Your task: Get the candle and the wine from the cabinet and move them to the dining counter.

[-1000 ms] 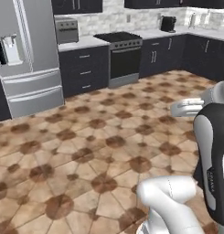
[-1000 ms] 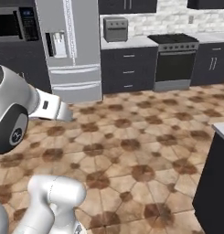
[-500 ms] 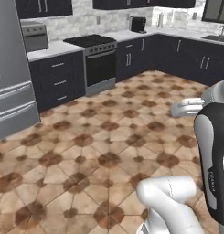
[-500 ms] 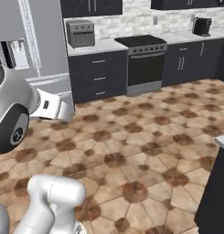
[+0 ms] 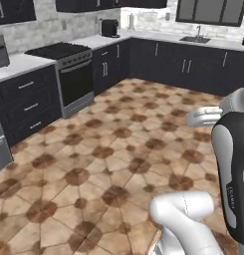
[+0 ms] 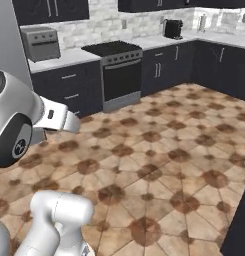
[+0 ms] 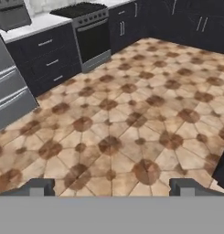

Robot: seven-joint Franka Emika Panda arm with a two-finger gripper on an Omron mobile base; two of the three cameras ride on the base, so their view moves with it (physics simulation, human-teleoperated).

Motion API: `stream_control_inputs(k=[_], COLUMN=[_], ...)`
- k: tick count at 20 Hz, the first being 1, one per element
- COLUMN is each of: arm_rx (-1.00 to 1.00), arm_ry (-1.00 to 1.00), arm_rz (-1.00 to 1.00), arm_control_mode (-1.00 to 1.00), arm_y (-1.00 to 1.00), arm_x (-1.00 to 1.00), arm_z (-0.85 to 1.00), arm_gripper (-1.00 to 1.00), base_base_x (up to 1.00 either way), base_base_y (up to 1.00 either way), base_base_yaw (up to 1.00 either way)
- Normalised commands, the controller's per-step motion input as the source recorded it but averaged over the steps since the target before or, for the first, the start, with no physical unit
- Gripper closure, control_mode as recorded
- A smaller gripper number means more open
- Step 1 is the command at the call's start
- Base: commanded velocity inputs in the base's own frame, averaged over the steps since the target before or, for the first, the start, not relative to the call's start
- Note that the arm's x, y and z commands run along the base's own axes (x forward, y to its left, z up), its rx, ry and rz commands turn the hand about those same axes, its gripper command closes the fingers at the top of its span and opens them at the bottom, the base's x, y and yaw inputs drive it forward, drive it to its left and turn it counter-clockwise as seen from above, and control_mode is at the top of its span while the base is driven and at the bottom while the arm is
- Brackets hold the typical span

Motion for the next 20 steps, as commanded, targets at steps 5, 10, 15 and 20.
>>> stream_control_inputs(k=[5, 10, 15, 20], arm_rx=[0.0, 0.0, 0.0, 0.0], arm_ry=[0.0, 0.0, 0.0, 0.0], arm_rz=[0.0, 0.0, 0.0, 0.0], arm_control_mode=[1.0, 1.0, 1.0, 1.0], arm_y=[0.0, 0.0, 0.0, 0.0], arm_x=[0.0, 0.0, 0.0, 0.0], arm_z=[0.0, 0.0, 0.0, 0.0], arm_gripper=[-1.0, -1.0, -1.0, -1.0], base_base_x=[1.0, 1.0, 1.0, 1.0], base_base_y=[1.0, 1.0, 1.0, 1.0], base_base_yaw=[-0.47, -0.48, -0.46, -0.44])
